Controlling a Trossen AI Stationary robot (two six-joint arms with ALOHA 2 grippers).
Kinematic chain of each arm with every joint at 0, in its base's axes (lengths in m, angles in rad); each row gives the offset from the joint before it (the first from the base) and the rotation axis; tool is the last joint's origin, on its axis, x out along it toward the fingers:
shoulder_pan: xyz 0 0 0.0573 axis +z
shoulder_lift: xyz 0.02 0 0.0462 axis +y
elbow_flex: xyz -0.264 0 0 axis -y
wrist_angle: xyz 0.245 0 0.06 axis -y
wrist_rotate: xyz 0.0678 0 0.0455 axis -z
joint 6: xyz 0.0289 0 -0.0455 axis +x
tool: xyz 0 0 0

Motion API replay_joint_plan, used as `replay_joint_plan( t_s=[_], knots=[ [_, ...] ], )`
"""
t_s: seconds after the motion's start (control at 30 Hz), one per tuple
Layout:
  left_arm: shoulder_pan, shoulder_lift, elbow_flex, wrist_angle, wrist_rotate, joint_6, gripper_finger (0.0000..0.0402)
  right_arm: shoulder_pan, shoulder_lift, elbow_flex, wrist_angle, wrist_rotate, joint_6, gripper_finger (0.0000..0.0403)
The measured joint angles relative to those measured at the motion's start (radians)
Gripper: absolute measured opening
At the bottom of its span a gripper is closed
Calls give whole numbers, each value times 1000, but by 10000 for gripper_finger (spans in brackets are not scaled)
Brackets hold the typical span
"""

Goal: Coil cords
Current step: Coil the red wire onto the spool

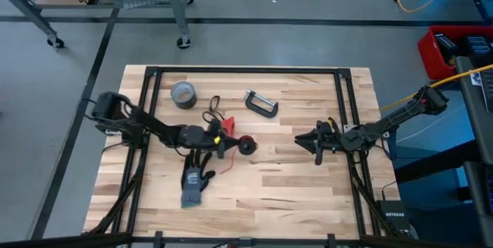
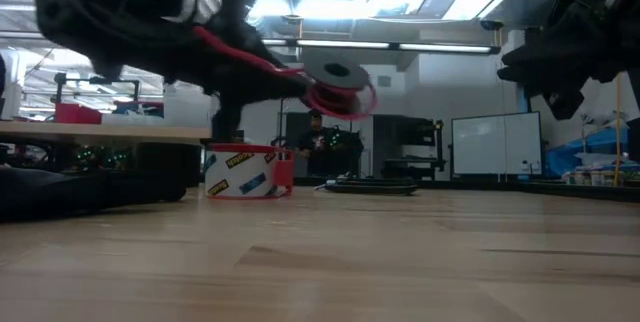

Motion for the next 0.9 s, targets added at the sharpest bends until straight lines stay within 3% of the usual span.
replay_joint_plan(
  t_s=[0.4,0.9],
  knots=[
    [-1,251,157,4,74,-151,0,0,38,0,-1,-2,1,95],
    [2,259,159,5,76,-115,15,0,39,0,-1,-3,1,95]
  ],
)
